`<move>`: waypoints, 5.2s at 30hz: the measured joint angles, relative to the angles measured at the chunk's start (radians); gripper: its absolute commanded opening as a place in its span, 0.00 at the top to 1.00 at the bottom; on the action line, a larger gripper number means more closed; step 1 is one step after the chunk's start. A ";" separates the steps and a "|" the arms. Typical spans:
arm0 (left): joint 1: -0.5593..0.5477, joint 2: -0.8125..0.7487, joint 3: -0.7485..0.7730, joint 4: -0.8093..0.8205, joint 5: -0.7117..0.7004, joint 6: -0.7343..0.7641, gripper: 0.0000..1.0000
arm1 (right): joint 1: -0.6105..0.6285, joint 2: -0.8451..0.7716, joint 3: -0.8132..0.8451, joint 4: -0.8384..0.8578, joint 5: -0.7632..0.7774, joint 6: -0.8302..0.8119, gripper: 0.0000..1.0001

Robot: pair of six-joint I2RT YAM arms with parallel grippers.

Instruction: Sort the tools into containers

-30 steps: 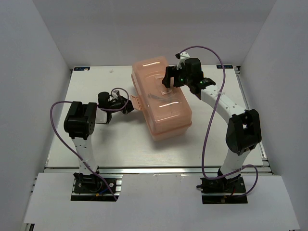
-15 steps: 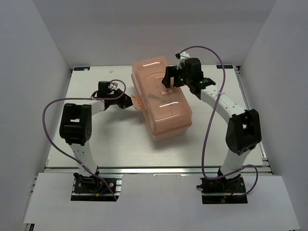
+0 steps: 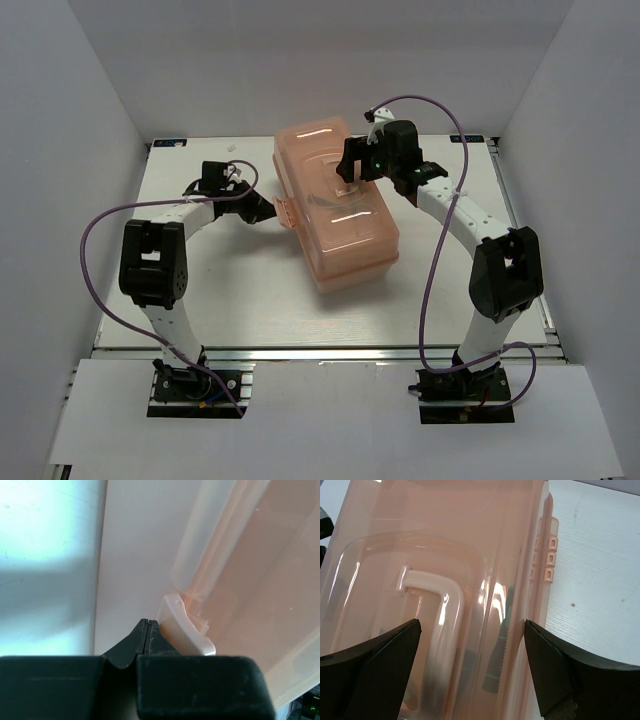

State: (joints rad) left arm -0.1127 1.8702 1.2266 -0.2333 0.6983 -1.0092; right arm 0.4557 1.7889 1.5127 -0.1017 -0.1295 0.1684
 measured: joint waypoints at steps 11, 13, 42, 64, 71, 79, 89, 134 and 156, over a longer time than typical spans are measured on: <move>0.000 -0.009 0.020 -0.052 -0.011 0.015 1.00 | 0.000 0.000 0.000 0.000 0.000 -0.001 0.13; -0.001 -0.009 0.024 -0.058 -0.013 0.016 1.00 | 0.000 0.000 0.000 0.000 0.000 -0.001 0.12; -0.048 -0.037 0.161 -0.129 -0.010 0.063 1.00 | 0.000 0.002 0.000 0.006 0.005 -0.005 0.12; -0.011 -0.219 0.127 -0.141 -0.101 0.116 1.00 | 0.000 0.002 0.000 0.008 0.005 -0.013 0.13; -0.013 -0.220 -0.011 -0.238 -0.179 0.188 1.00 | 0.000 0.002 -0.003 0.013 0.005 -0.015 0.13; -0.095 -0.101 0.023 -0.299 -0.240 0.231 1.00 | 0.000 0.002 -0.004 0.016 0.006 -0.016 0.13; -0.156 0.050 0.191 -0.375 -0.311 0.251 1.00 | 0.002 0.002 -0.005 0.017 0.010 -0.017 0.14; 0.112 -0.591 -0.073 -0.443 -0.370 0.339 0.59 | 0.114 0.462 0.632 -0.082 -0.129 -0.204 0.24; 0.109 -0.906 -0.339 -0.202 -0.269 0.287 0.51 | 0.050 0.104 0.399 -0.003 -0.204 -0.169 0.19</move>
State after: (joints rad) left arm -0.0032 0.9642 0.8875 -0.4351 0.4290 -0.7223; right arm 0.5056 1.8927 1.9114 -0.1051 -0.3332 -0.0010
